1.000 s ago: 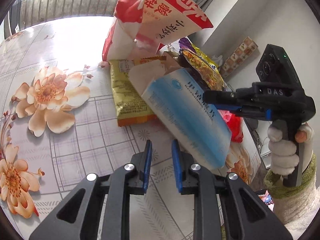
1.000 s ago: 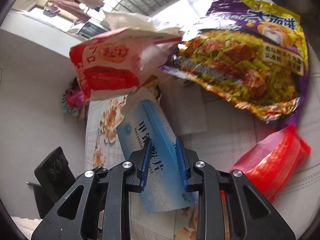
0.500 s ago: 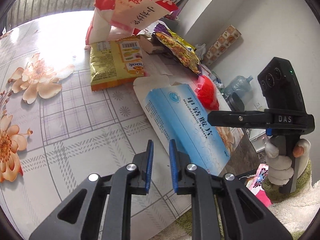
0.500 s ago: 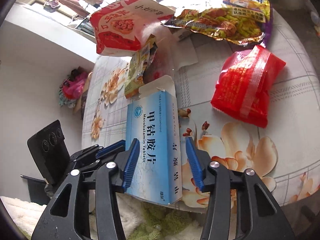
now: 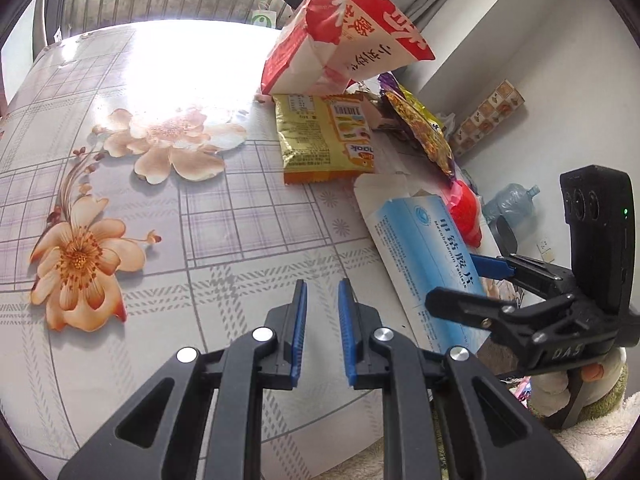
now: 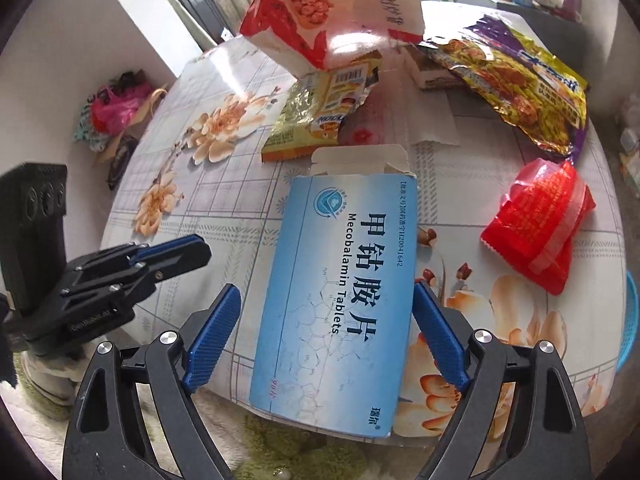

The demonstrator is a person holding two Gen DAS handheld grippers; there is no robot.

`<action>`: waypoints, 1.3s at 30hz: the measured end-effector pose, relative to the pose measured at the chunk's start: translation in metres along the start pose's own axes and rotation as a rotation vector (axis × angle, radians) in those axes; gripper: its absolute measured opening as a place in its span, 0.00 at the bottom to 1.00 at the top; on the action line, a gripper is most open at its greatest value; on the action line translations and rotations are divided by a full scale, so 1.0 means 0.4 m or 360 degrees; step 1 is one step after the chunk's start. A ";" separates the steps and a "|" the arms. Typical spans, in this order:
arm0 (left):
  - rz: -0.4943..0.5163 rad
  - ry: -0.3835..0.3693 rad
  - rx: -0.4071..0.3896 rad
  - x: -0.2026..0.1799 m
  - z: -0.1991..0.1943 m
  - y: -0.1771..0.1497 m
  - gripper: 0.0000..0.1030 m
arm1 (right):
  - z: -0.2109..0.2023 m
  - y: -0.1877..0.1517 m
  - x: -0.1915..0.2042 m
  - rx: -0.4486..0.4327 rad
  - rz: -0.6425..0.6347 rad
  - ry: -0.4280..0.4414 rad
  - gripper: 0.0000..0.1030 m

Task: Collect trash
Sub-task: 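Grasp the blue-and-white medicine box with the right gripper, then grasp the red snack bag with the left gripper while right gripper holds the box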

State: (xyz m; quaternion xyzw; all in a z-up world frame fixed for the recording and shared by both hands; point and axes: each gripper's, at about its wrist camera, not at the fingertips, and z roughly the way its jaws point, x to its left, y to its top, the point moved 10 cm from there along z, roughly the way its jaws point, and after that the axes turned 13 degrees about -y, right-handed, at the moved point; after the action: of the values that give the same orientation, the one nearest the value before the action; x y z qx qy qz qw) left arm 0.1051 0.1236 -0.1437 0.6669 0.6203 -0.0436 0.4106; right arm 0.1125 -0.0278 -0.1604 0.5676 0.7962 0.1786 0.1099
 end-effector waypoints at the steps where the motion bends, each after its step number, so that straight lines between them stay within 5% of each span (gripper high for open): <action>1: 0.0005 0.0005 -0.0005 0.000 -0.004 0.001 0.14 | 0.008 -0.005 0.003 0.0001 -0.0028 -0.0039 0.80; 5: 0.0030 0.0000 -0.0030 -0.013 -0.014 0.011 0.14 | 0.007 -0.026 -0.006 0.0009 -0.0022 -0.0044 0.68; 14: 0.0203 -0.0087 0.0007 -0.125 0.059 0.077 0.16 | -0.155 -0.068 -0.167 -0.0173 0.0286 0.0067 0.66; 18: 0.0306 -0.0195 0.0061 -0.220 0.130 0.103 0.17 | -0.230 -0.079 -0.311 -0.0290 0.0478 -0.0049 0.66; 23: 0.0389 -0.0311 0.0163 -0.326 0.246 0.124 0.44 | -0.184 -0.123 -0.478 -0.0210 0.0666 -0.0330 0.66; 27: 0.0338 -0.0352 0.0224 -0.354 0.338 0.156 0.52 | -0.120 -0.129 -0.515 -0.0143 0.0665 -0.0392 0.66; 32: 0.0249 -0.0294 0.0309 -0.334 0.443 0.179 0.52 | -0.077 -0.120 -0.504 -0.0097 0.0641 -0.0330 0.66; 39: 0.0149 -0.0477 0.0352 -0.352 0.448 0.137 0.39 | -0.076 -0.118 -0.482 -0.0108 0.0633 -0.0223 0.66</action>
State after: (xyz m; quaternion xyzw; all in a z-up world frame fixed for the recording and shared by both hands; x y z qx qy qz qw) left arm 0.2013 -0.0899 -0.1548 0.7221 0.5118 -0.1912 0.4243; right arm 0.1243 -0.2283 -0.1572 0.7204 0.6525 0.1835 0.1467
